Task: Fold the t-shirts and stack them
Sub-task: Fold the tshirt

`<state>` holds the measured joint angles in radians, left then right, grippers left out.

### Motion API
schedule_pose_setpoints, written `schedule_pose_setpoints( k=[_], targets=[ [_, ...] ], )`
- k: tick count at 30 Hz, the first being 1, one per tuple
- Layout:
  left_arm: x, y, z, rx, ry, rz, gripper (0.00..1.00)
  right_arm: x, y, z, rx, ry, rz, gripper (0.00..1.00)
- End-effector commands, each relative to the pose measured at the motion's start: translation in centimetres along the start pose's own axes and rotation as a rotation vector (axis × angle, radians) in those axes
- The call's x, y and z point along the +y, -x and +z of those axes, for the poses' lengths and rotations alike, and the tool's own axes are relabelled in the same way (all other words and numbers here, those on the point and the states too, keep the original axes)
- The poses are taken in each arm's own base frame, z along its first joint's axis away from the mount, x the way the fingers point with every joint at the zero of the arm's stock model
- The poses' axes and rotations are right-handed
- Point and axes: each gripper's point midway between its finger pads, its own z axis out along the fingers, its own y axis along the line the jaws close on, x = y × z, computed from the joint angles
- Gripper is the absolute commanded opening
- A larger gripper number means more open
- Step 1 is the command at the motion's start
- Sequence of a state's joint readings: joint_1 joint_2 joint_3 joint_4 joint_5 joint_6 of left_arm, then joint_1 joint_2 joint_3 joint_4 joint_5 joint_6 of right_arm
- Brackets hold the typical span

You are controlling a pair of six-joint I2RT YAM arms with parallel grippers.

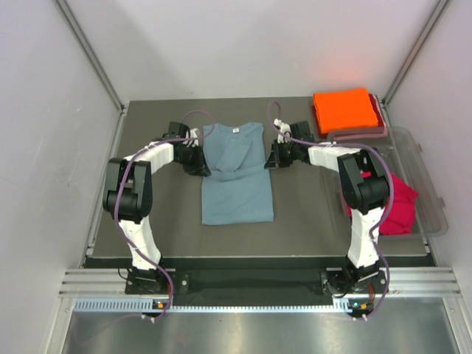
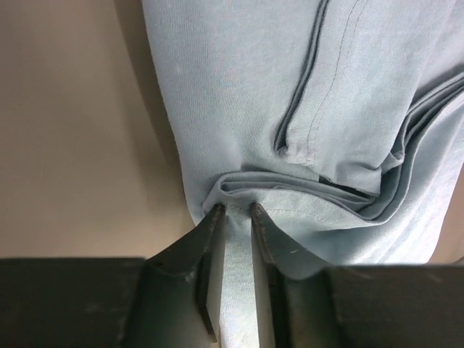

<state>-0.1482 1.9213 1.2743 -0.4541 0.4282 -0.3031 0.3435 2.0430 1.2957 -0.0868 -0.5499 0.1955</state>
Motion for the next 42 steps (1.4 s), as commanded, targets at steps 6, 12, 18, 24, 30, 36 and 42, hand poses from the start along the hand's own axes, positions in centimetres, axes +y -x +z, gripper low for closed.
schedule_pose_setpoints(
  k=[6,12,18,24,30,36,42],
  targets=[
    [-0.4,2.6,-1.2,-0.085,0.024,0.064,0.37,1.7,3.7,-1.9,-0.106,0.036,-0.06,0.03],
    [0.6,2.1,-1.2,-0.07,0.068,0.084,0.43,1.7,3.7,-2.0,-0.108,0.038,-0.057,0.03],
    [0.0,2.5,-0.7,-0.076,0.028,0.085,0.41,1.8,3.7,-1.9,-0.105,0.041,-0.053,0.03],
    [-0.9,3.1,-0.9,-0.09,-0.005,0.067,0.0,1.8,3.9,-2.2,-0.108,0.037,-0.059,0.01],
    [-0.9,4.3,-2.5,-0.149,0.057,0.022,0.0,1.9,4.3,-2.4,-0.126,0.025,-0.061,0.0],
    [-0.4,4.7,-3.2,-0.214,0.083,-0.021,0.0,1.3,4.4,-2.4,-0.146,-0.009,-0.049,0.0],
    [0.5,4.8,-2.6,-0.249,0.061,-0.087,0.0,0.6,4.4,-1.8,-0.141,-0.027,-0.043,0.0]
  ],
)
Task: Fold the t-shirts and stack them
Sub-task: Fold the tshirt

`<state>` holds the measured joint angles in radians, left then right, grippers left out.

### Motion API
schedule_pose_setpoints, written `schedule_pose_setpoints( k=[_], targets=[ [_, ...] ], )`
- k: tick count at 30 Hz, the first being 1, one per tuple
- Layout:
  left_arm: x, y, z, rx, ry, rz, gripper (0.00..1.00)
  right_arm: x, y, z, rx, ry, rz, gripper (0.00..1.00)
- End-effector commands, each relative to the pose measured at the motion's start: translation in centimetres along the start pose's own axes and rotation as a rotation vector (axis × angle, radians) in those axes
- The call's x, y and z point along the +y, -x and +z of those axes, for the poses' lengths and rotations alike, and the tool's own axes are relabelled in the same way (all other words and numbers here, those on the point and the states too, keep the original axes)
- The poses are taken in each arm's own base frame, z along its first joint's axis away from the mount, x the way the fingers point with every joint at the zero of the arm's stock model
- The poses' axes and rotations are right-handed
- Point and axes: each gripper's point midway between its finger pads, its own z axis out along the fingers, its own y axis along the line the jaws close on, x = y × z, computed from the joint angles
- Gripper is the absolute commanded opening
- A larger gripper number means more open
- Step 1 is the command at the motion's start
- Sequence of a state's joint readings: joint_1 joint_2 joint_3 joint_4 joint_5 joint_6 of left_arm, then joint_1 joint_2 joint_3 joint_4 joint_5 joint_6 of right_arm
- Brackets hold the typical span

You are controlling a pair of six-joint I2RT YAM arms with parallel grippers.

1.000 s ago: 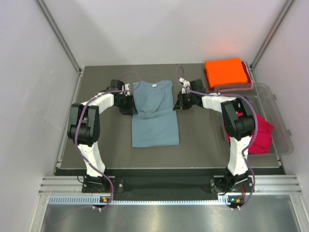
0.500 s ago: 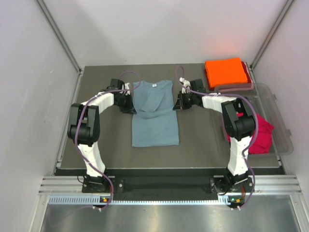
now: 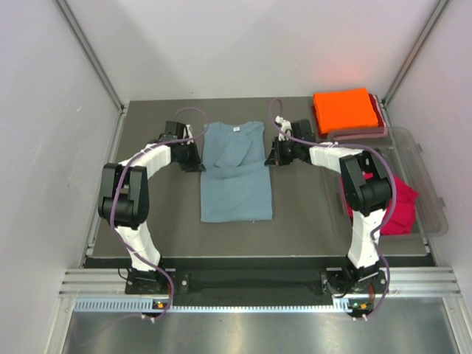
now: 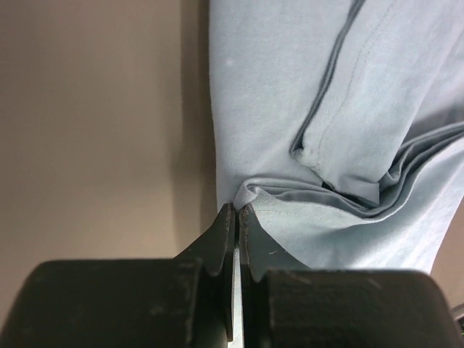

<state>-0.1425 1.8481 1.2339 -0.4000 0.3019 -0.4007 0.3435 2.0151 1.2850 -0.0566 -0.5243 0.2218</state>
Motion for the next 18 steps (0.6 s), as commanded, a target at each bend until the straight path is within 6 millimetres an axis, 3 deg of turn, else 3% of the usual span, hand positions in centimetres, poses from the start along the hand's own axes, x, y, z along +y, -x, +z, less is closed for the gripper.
schedule_pose_setpoints(
  k=[1,6,11,15,16,18],
  targets=[
    [-0.6,3.1,-0.6,-0.118,-0.046,-0.028,0.0,0.2,3.3,-0.9,-0.095,-0.009,-0.041,0.0],
    [-0.4,2.6,1.0,-0.08,-0.068,-0.049,0.0,-0.1,3.4,-0.3,-0.088,-0.009,-0.036,0.0],
    [0.0,3.3,0.8,-0.104,-0.071,-0.078,0.0,-0.8,3.2,0.2,-0.083,-0.031,-0.029,0.04],
    [1.1,3.8,-0.8,-0.117,0.026,-0.093,0.26,-0.9,3.4,0.0,-0.069,-0.044,-0.011,0.19],
    [2.0,4.9,-1.6,-0.156,0.101,-0.086,0.31,-0.5,3.7,-0.6,-0.066,-0.051,-0.001,0.29],
    [3.7,4.5,-3.8,-0.143,0.243,-0.08,0.32,-0.8,3.8,-1.7,-0.065,-0.106,0.022,0.36]
  ],
)
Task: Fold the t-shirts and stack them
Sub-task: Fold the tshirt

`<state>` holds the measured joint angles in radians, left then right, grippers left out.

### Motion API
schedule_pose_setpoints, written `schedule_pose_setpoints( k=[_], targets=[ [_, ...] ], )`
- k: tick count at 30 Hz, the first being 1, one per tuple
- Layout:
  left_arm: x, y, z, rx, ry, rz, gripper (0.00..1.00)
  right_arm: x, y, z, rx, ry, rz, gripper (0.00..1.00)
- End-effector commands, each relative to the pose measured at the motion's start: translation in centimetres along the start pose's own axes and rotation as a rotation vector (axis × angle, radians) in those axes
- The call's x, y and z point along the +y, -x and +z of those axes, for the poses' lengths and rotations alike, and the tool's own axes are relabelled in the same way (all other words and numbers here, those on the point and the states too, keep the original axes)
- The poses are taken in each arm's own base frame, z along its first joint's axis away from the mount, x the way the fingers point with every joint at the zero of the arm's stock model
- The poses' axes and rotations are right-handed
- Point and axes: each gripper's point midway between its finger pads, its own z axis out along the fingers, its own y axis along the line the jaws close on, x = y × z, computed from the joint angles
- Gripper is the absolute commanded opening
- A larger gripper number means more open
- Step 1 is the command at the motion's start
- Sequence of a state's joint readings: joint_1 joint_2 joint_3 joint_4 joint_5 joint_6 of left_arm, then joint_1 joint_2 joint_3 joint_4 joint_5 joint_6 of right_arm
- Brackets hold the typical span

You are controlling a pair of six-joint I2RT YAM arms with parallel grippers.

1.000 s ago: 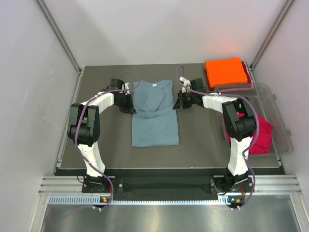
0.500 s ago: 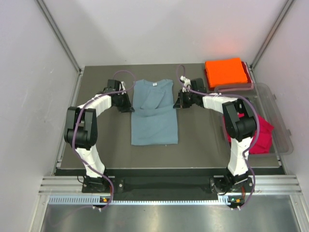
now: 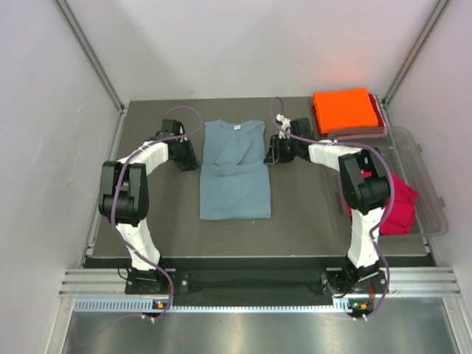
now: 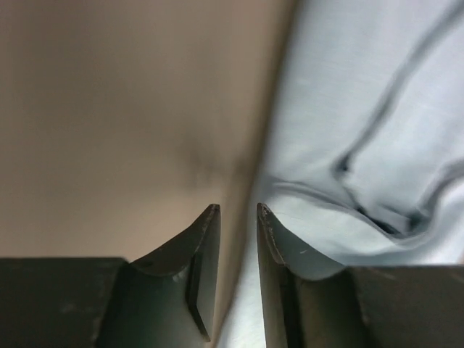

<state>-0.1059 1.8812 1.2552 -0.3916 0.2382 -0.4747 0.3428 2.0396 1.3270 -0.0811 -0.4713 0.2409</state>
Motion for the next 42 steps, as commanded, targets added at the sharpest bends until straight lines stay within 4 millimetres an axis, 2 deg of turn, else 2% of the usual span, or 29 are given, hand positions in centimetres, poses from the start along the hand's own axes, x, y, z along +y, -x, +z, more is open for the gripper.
schedule_pose_setpoints(
  k=[1,2,3,4,5,6,7,8,9,10,11,12,13,15,17,20,22,24,27,31,33,36,41,42],
  targets=[
    [1.9,3.7,-5.0,-0.123,0.207,0.022,0.31,0.6,3.0,-3.3,-0.052,-0.073,0.021,0.4],
    [2.9,3.9,-6.0,-0.144,0.272,0.024,0.31,0.3,3.0,-4.1,-0.06,-0.11,0.035,0.41],
    [2.3,3.9,-7.5,-0.158,0.252,0.038,0.31,0.1,1.8,-4.6,-0.035,-0.127,0.059,0.41],
    [1.8,2.8,-7.7,-0.138,0.215,0.044,0.3,1.0,2.2,-5.9,-0.057,-0.126,0.079,0.41],
    [0.1,1.7,-8.0,-0.11,0.118,0.056,0.3,1.4,1.7,-6.4,-0.048,-0.118,0.1,0.41],
    [-1.7,1.5,-9.2,-0.132,0.037,0.072,0.3,1.9,1.1,-6.8,-0.038,-0.107,0.12,0.4],
    [-2.0,-0.4,-9.1,-0.093,-0.002,0.074,0.3,2.6,0.0,-7.5,-0.019,-0.097,0.155,0.38],
    [-3.7,-2.0,-9.4,-0.052,-0.085,0.092,0.29,3.5,-0.8,-7.7,0.001,-0.074,0.158,0.36],
    [-4.6,-2.8,-10.1,-0.047,-0.127,0.099,0.29,4.1,-1.4,-8.0,0.01,-0.065,0.158,0.34],
    [-4.3,-4.8,-9.6,-0.003,-0.141,0.094,0.29,4.8,-2.3,-8.6,0.02,-0.058,0.161,0.29],
    [-5.1,-6.1,-10.0,0.025,-0.186,0.102,0.28,6.2,-3.2,-8.6,0.037,-0.031,0.149,0.27],
    [-5.1,-7.2,-9.8,0.051,-0.201,0.089,0.27,6.6,-4.4,-8.7,0.055,-0.021,0.155,0.25],
    [-4.6,-9.0,-9.1,0.085,-0.217,0.08,0.27,7.6,-4.6,-9.1,0.052,-0.004,0.145,0.23],
    [-4.6,-10.9,-8.8,0.118,-0.243,0.07,0.26,9.5,-6.3,-8.9,0.089,0.036,0.129,0.22],
    [-3.7,-13.1,-8.0,0.158,-0.239,0.06,0.26,10.9,-8.4,-8.3,0.13,0.07,0.137,0.22],
    [-1.6,-15.3,-7.0,0.202,-0.175,0.031,0.25,11.6,-11.4,-7.3,0.182,0.064,0.124,0.2],
    [0.0,-16.5,-6.3,0.225,-0.115,0.011,0.24,10.6,-13.7,-6.6,0.222,0.036,0.134,0.2],
    [1.0,-17.1,-6.1,0.233,-0.075,0.002,0.24,9.6,-15.6,-6.4,0.245,0.02,0.145,0.2],
    [2.2,-17.5,-6.2,0.228,-0.02,0.003,0.24,8.7,-17.3,-6.2,0.279,0.001,0.148,0.19],
    [2.4,-15.7,-7.1,0.179,0.041,0.016,0.25,8.7,-16.7,-7.0,0.26,-0.018,0.128,0.2],
    [2.6,-14.1,-7.9,0.125,0.084,0.038,0.27,8.8,-16.1,-7.6,0.248,-0.031,0.121,0.21],
    [1.4,-12.1,-9.6,0.068,0.082,0.045,0.33,9.5,-14.7,-9.1,0.201,-0.046,0.143,0.23],
    [0.1,-13.2,-9.8,0.072,-0.019,0.004,0.43,9.6,-14.8,-10.4,0.113,-0.099,0.309,0.35],
    [0.4,-14.1,-9.5,0.094,-0.025,-0.027,0.45,9.6,-15.3,-10.4,0.094,-0.104,0.376,0.37]
  ],
)
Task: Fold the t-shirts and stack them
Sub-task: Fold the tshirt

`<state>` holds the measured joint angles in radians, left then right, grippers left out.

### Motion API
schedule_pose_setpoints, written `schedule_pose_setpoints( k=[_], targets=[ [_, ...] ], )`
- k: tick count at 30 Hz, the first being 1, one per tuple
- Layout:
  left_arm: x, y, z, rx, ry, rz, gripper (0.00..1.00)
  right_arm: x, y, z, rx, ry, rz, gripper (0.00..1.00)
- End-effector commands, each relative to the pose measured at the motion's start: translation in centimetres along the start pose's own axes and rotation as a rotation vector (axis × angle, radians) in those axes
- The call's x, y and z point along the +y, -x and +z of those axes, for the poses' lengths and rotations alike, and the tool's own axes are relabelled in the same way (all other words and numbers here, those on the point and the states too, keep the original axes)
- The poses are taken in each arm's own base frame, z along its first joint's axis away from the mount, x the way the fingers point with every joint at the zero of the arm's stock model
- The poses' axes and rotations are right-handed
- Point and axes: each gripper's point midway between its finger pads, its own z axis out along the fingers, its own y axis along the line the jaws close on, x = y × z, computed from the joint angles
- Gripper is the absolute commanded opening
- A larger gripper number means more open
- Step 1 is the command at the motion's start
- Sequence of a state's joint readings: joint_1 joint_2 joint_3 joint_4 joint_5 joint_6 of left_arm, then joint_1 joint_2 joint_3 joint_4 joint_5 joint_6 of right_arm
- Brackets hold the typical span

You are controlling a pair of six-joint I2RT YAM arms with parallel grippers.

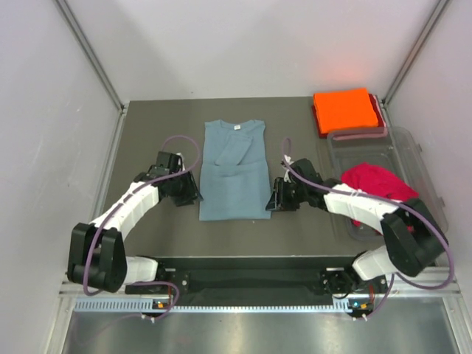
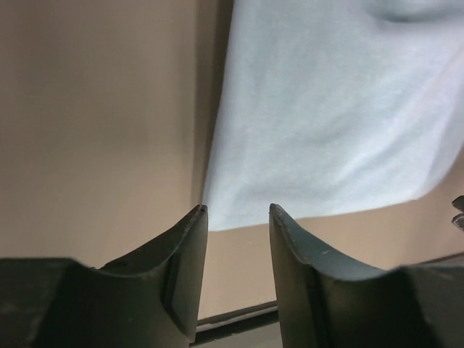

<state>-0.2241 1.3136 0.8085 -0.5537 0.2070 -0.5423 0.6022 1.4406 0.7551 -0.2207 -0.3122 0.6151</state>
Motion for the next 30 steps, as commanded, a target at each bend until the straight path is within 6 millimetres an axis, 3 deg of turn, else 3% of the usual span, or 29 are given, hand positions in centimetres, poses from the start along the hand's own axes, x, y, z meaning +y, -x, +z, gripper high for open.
schedule_pose_setpoints(
  k=[1,5,11,17,24,30],
  targets=[
    [-0.4,-1.8,0.4,0.041,-0.054,-0.063,0.45,0.3,0.2,-0.9,-0.103,-0.013,0.167,0.39],
    [-0.3,-2.8,1.3,0.054,-0.083,-0.11,0.48,0.2,-0.1,-0.4,-0.162,-0.04,0.227,0.43],
    [1.4,-3.6,2.1,0.043,-0.024,-0.124,0.5,-0.8,-1.2,1.2,-0.165,-0.093,0.309,0.43],
    [2.2,-5.0,3.2,0.079,-0.015,-0.148,0.48,-1.3,-2.1,2.3,-0.183,-0.119,0.41,0.43],
    [2.4,-4.7,3.4,0.062,-0.003,-0.138,0.38,-2.9,-3.4,3.5,-0.166,-0.187,0.442,0.41],
    [2.0,-4.2,3.3,0.049,-0.022,-0.131,0.19,-3.8,-3.9,3.6,-0.175,-0.229,0.441,0.3]
  ],
)
